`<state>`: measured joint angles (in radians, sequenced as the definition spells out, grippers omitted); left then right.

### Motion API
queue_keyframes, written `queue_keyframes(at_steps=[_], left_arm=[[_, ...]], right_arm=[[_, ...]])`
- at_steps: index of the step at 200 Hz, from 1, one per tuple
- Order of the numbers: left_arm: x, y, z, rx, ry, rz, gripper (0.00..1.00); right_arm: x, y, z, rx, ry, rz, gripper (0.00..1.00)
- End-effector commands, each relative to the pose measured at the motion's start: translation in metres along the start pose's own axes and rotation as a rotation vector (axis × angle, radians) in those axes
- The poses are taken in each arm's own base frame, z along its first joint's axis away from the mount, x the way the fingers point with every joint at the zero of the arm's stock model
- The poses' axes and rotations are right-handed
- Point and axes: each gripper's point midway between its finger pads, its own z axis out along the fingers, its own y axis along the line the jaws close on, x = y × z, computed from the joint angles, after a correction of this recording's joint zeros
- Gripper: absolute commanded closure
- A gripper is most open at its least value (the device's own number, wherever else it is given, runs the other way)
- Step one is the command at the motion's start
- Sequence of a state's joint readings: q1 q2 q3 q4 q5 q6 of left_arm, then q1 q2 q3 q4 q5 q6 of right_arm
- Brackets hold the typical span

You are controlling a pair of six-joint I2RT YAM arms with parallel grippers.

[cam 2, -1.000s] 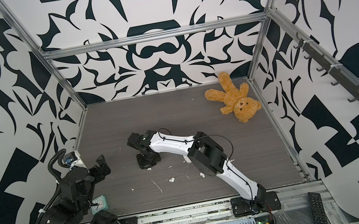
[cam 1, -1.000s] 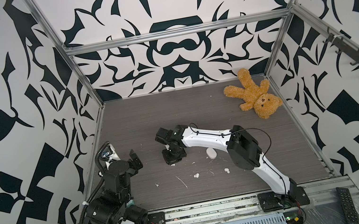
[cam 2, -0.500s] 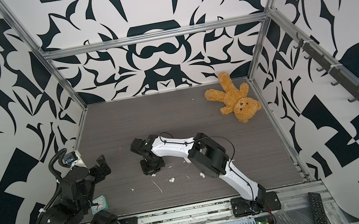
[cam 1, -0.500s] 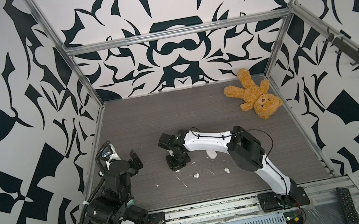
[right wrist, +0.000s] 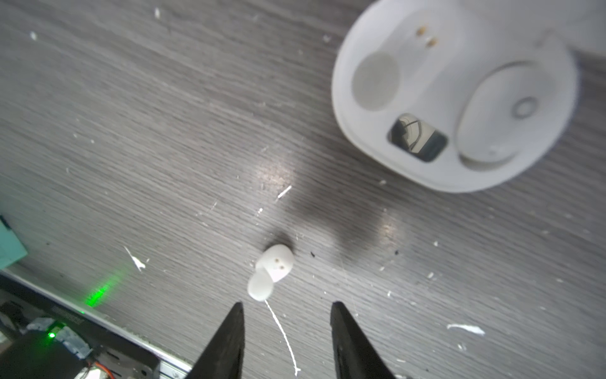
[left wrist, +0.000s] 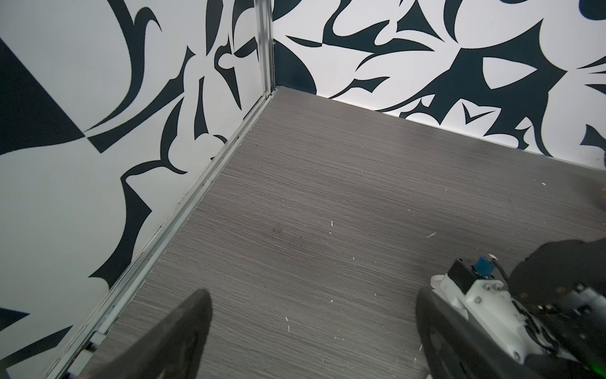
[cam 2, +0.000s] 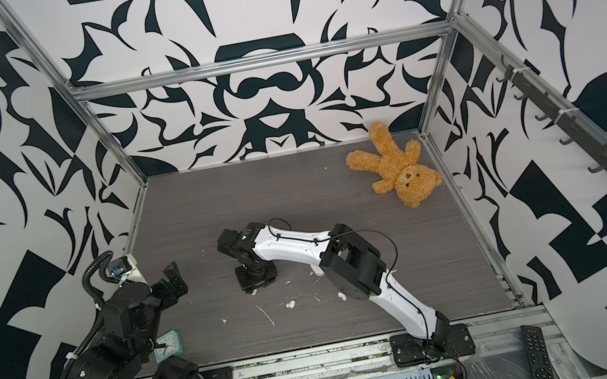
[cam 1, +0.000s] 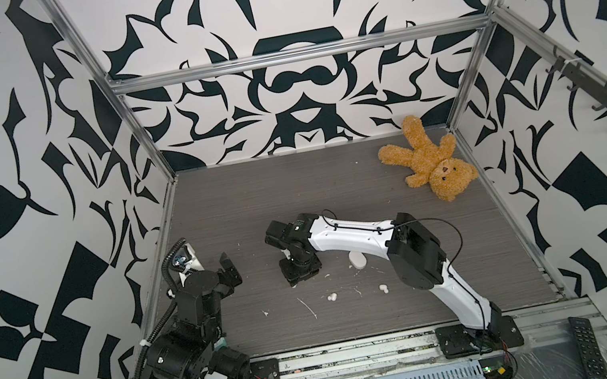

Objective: Insert the wireless bluetooth earbuds into the charging case

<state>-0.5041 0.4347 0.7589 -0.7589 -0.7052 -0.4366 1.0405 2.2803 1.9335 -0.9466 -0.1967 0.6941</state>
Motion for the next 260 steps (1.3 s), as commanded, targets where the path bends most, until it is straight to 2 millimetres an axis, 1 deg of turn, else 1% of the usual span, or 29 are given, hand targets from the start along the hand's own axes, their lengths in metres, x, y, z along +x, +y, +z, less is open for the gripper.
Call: queue_keyframes(at_steps=[1,19,37,66,81,97,105,130,148,195,206,217,231,260], left_arm=[[0.002,0.000,0.001,-0.001,0.002,0.000,0.01],[0.001,0.000,0.001,0.000,0.000,-0.001,0.01],[0.001,0.000,0.001,0.001,-0.001,-0.001,0.01],[0.001,0.001,0.000,0.000,-0.002,-0.003,0.01],[0.001,0.001,0.000,0.001,-0.003,-0.004,0.01],[0.001,0.001,0.000,0.002,-0.002,-0.003,0.01],[0.001,0.000,0.000,0.003,-0.002,-0.004,0.01],[0.001,0.000,0.000,0.005,-0.003,-0.005,0.01],[0.001,0.001,0.000,0.005,-0.004,-0.005,0.01],[0.001,0.000,-0.001,0.010,-0.004,-0.006,0.01],[0.001,0.000,-0.001,0.009,-0.005,-0.008,0.01],[0.001,0.000,-0.001,0.012,-0.004,-0.007,0.01],[0.001,0.000,-0.001,0.011,-0.004,-0.008,0.01],[0.002,-0.001,0.000,0.014,-0.001,-0.005,0.01]], right_arm=[[-0.003,0.007,-0.035,0.021,-0.082,-0.045,0.46],[-0.006,0.011,-0.050,0.008,-0.135,-0.047,0.41],[-0.005,0.017,-0.055,-0.030,-0.159,-0.055,0.40],[-0.003,0.029,-0.048,-0.086,-0.195,-0.070,0.49],[0.000,0.028,-0.046,-0.072,-0.181,-0.049,0.51],[0.001,0.021,-0.046,-0.039,-0.174,0.001,0.54],[0.001,0.021,-0.043,-0.042,-0.176,0.029,0.56],[0.004,0.029,-0.030,-0.099,-0.145,0.114,0.65],[0.004,0.027,-0.024,-0.091,-0.141,0.166,0.66],[0.005,0.021,-0.014,-0.054,-0.120,0.226,0.76],[0.006,0.018,-0.013,-0.041,-0.121,0.240,0.75],[0.007,0.014,-0.012,-0.031,-0.120,0.258,0.72],[0.008,0.015,-0.009,-0.038,-0.116,0.269,0.68],[0.011,0.015,-0.004,-0.032,-0.096,0.277,0.68]])
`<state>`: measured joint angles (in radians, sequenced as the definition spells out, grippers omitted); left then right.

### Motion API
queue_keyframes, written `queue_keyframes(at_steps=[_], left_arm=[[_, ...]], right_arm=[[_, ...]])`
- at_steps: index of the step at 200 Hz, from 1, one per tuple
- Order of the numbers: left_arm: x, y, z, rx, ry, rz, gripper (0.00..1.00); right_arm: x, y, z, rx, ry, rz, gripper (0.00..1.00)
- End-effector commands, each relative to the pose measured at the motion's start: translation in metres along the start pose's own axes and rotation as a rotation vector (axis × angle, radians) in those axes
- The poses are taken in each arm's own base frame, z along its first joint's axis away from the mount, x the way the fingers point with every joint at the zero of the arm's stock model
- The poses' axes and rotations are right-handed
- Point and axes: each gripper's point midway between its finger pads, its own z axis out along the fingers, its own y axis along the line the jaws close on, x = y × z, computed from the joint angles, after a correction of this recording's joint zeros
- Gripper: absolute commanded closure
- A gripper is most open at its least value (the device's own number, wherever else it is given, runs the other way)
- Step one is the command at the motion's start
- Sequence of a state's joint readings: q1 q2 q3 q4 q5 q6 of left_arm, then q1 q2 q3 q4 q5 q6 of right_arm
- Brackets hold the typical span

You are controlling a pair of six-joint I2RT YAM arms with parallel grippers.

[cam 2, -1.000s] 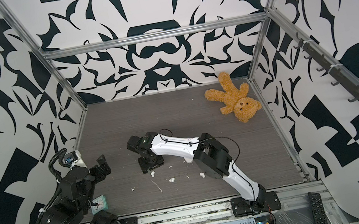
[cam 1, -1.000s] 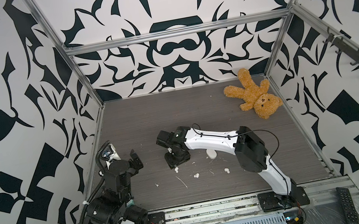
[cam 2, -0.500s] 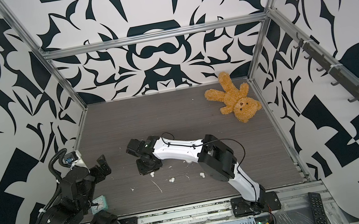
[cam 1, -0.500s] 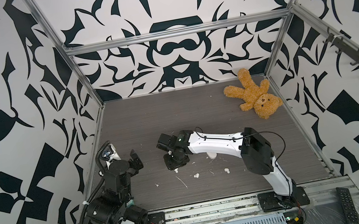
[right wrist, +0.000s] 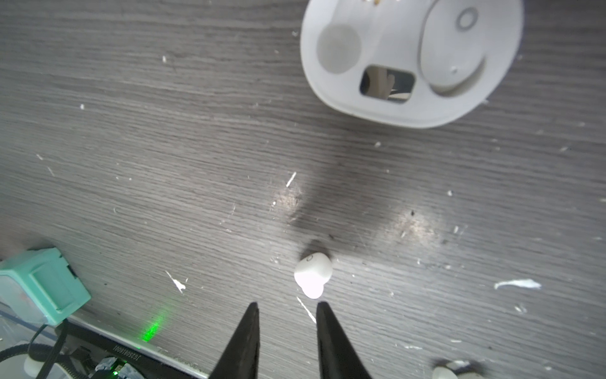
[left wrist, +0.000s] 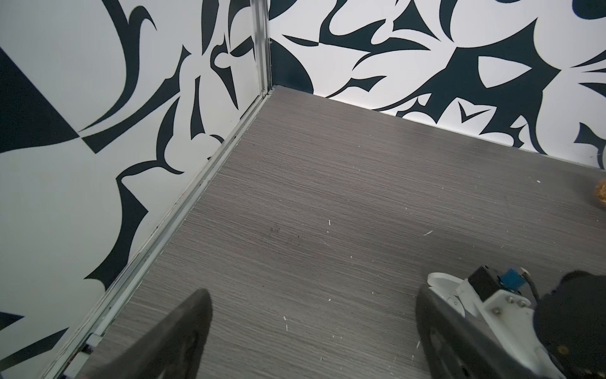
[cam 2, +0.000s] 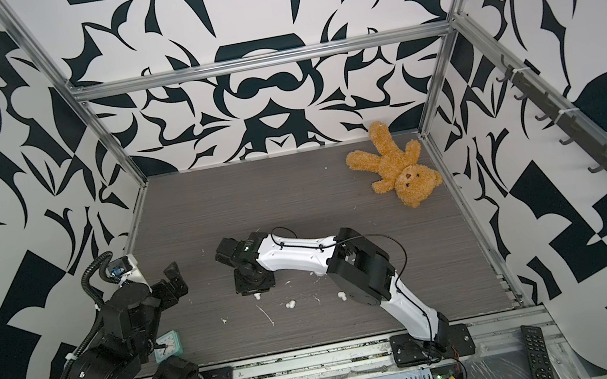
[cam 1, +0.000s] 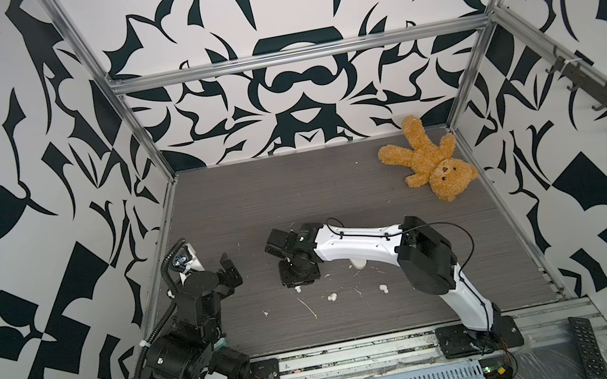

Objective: Insert the wireless bluetooth earbuds into the charging case

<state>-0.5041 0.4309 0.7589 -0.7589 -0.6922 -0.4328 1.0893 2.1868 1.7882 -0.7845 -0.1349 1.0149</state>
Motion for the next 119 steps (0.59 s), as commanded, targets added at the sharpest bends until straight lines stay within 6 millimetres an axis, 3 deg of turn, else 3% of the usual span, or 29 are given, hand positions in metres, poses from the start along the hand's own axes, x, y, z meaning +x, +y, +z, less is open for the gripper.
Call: queue_keyframes(at_steps=[1,119], left_arm=[[0.001,0.001,0.000,0.000,-0.003,-0.007,0.01],[0.002,0.000,0.001,-0.001,0.000,-0.004,0.01]], right_arm=[[0.005,0.000,-0.001,0.013,0.006,0.022,0.68],[0.008,-0.004,0.010,0.043,0.033,0.014,0.80]])
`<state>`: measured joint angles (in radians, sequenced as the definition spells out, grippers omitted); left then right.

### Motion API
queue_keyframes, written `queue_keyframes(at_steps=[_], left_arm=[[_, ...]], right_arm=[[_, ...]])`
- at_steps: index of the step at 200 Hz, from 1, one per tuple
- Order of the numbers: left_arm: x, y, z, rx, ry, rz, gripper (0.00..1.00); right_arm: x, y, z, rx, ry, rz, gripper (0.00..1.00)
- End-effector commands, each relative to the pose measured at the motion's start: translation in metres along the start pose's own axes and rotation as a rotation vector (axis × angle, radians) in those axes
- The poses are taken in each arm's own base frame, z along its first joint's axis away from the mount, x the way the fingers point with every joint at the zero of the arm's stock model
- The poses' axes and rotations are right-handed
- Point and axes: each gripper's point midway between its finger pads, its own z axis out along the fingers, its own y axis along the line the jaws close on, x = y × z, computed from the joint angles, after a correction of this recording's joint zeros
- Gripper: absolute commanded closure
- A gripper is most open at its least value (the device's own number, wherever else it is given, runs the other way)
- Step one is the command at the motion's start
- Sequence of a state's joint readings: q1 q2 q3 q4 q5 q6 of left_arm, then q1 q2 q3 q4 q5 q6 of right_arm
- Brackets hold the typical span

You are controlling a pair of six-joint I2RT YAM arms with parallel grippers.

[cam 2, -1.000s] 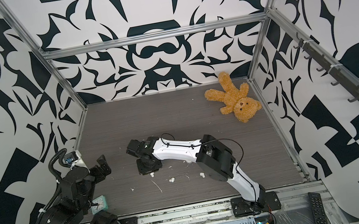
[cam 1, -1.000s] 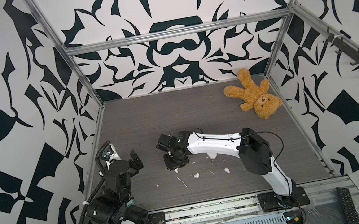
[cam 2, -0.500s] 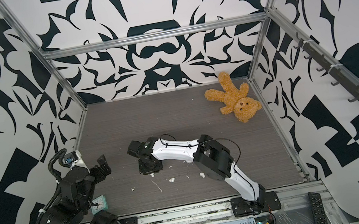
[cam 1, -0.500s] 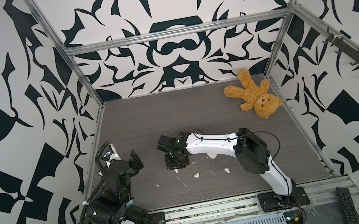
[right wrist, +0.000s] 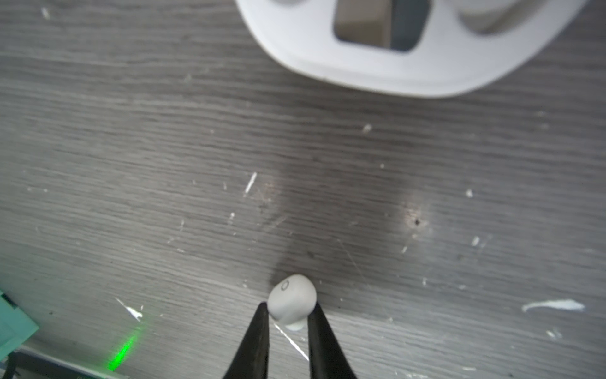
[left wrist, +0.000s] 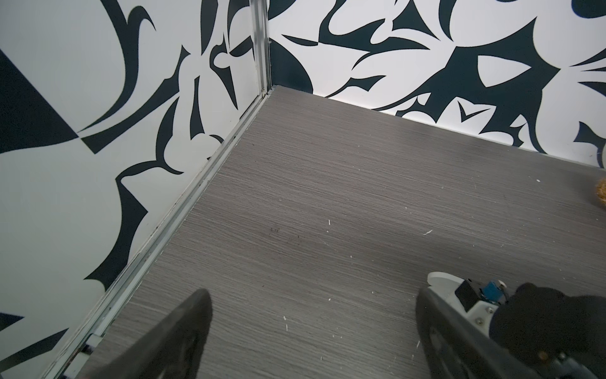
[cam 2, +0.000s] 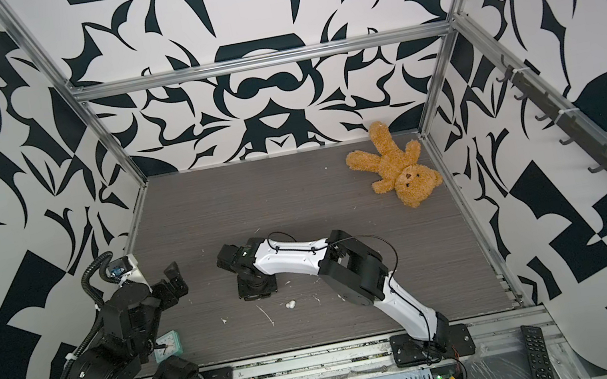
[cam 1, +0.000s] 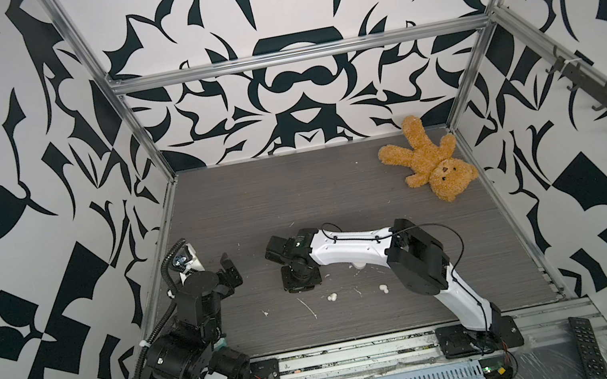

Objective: Insert the wireless bluetooth earbuds into the charging case

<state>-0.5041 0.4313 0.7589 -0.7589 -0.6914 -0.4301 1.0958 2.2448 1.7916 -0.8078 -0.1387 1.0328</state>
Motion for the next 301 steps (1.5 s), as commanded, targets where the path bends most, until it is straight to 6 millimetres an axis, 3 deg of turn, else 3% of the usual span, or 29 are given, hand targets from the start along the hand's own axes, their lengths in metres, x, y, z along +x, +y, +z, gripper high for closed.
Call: queue_keyframes(at_steps=[1,93,254,301], left_arm=[[0.002,0.000,0.001,-0.001,0.000,-0.007,0.01],[0.002,0.001,0.001,-0.001,-0.001,-0.008,0.01],[0.002,0.000,0.001,0.002,0.001,-0.007,0.01],[0.002,0.000,0.001,0.002,0.003,-0.006,0.01]], right_arm=[[0.000,0.009,-0.014,-0.021,-0.011,-0.009,0.80],[-0.001,-0.006,-0.012,0.076,-0.005,-0.078,0.86],[-0.006,-0.028,-0.031,0.174,-0.043,-0.167,0.72],[-0.008,-0.031,-0.040,0.179,-0.064,-0.207,0.64]])
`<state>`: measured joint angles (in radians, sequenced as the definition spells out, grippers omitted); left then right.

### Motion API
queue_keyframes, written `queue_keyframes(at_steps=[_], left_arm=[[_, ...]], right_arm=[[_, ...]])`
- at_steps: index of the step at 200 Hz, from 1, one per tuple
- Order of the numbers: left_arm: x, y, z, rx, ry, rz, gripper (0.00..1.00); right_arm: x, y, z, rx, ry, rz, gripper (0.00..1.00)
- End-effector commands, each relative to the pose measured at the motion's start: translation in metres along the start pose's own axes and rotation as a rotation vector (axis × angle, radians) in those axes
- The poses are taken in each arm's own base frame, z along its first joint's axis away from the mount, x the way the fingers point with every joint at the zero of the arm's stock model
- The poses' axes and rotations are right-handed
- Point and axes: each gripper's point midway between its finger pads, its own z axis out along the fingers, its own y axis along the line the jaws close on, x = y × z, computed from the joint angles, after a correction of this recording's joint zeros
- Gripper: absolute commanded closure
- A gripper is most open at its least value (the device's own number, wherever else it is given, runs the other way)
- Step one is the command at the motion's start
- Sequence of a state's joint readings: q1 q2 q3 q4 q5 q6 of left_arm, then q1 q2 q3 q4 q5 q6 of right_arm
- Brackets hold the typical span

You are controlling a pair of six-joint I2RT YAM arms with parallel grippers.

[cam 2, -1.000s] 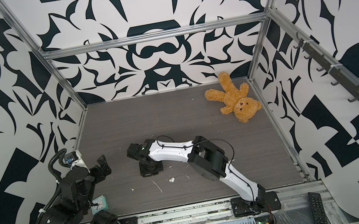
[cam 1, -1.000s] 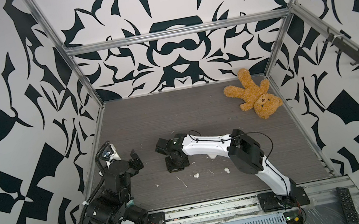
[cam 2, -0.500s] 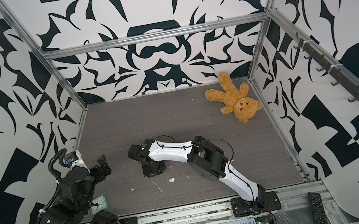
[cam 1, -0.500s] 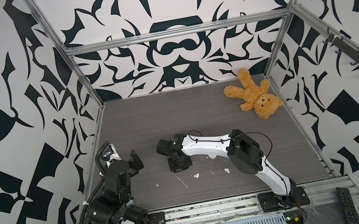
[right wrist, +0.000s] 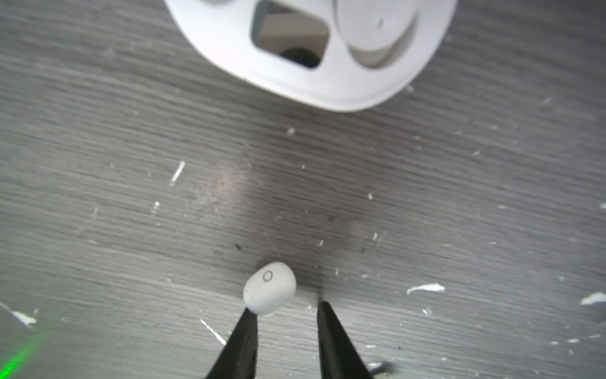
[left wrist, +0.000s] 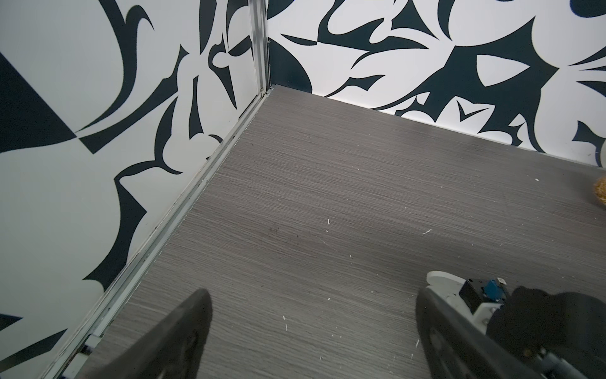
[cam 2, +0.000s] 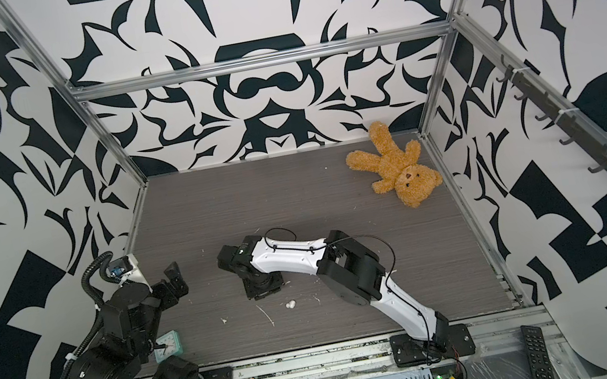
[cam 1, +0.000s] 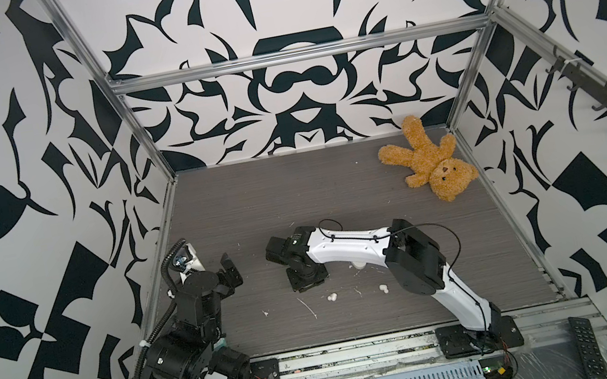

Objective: Insert the wireless bluetooth earbuds into the charging case

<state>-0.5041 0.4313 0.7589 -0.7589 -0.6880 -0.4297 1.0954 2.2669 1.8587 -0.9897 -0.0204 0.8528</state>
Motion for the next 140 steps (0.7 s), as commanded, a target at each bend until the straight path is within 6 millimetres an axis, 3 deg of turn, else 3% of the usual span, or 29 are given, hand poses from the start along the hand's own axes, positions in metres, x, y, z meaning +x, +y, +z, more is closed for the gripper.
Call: queue_keyframes(at_steps=[1,53,94,140], left_arm=[[0.002,0.000,0.001,-0.001,0.001,-0.007,0.01],[0.003,0.000,0.002,-0.001,0.006,-0.004,0.01],[0.002,-0.001,0.002,-0.001,0.006,-0.003,0.01],[0.002,-0.001,0.002,0.001,0.005,-0.005,0.01]], right_arm=[[-0.004,-0.006,-0.031,0.005,-0.052,-0.035,0.64],[-0.011,-0.015,-0.049,0.027,-0.100,-0.067,0.65],[-0.013,-0.002,-0.060,-0.044,-0.115,-0.006,0.66],[-0.013,0.006,-0.043,-0.047,-0.061,0.170,0.64]])
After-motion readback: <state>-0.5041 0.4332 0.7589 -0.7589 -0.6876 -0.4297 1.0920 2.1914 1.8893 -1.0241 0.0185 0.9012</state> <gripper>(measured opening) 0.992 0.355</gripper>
